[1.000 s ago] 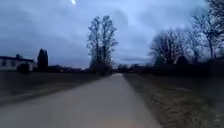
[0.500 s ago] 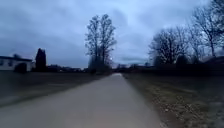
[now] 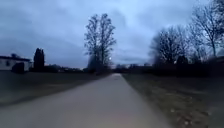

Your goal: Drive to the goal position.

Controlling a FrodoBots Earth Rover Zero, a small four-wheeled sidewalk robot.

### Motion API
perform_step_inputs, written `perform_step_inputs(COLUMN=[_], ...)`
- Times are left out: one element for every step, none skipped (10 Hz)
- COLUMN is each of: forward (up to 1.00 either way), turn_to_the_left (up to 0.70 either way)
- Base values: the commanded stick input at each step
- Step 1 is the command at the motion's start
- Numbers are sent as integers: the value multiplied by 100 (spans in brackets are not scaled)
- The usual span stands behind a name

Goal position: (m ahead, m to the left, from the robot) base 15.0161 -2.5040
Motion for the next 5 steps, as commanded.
perform_step_inputs(forward=[100,100,100,100,100], turn_to_the_left=[4,4,4,4,4])
